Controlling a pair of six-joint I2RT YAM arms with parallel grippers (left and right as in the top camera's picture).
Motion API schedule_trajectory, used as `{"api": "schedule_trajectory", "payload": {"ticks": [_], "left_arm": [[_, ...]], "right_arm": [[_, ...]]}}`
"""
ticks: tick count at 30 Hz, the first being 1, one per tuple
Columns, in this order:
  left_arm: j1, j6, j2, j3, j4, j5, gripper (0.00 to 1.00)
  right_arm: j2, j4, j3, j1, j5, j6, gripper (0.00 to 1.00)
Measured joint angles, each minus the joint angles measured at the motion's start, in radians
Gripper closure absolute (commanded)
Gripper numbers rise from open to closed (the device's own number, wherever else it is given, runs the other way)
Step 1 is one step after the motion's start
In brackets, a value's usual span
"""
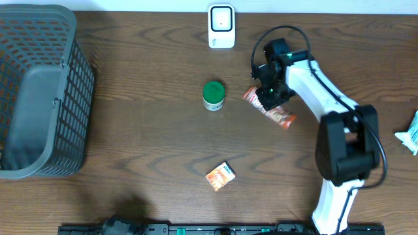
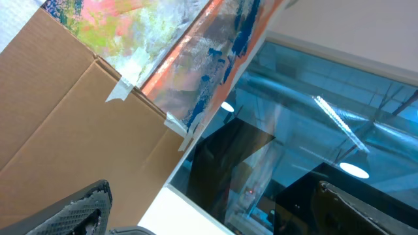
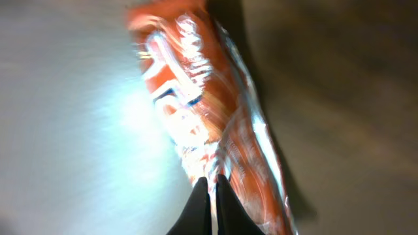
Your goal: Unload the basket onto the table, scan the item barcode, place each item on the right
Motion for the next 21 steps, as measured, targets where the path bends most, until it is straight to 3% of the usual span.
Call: {"api": "schedule_trajectory", "payload": {"ticks": [5,6,10,16,21], "left_arm": [[0.000,0.000,0.000,0.000,0.000,0.000,0.02],[0.000,0.000,0.000,0.000,0.000,0.000,0.02],[0.000,0.000,0.000,0.000,0.000,0.000,0.02],[0.000,0.000,0.000,0.000,0.000,0.000,0.02],[0.000,0.000,0.000,0.000,0.000,0.000,0.02]], "right_arm": [[-0.095,-0.106,0.023,0.000,-0.262,0.039,0.98],[-0.099,-0.119,0.028,0.000,-0.288,0.047,0.89],[-0.095,-0.135,0.030,0.003,-0.318,0.062,0.01],[-0.086,-0.067,0.029,0.028,-0.213,0.004,0.01],[0.006,-0.056,0.028,0.027,-0.134,-0.048,0.35]]}}
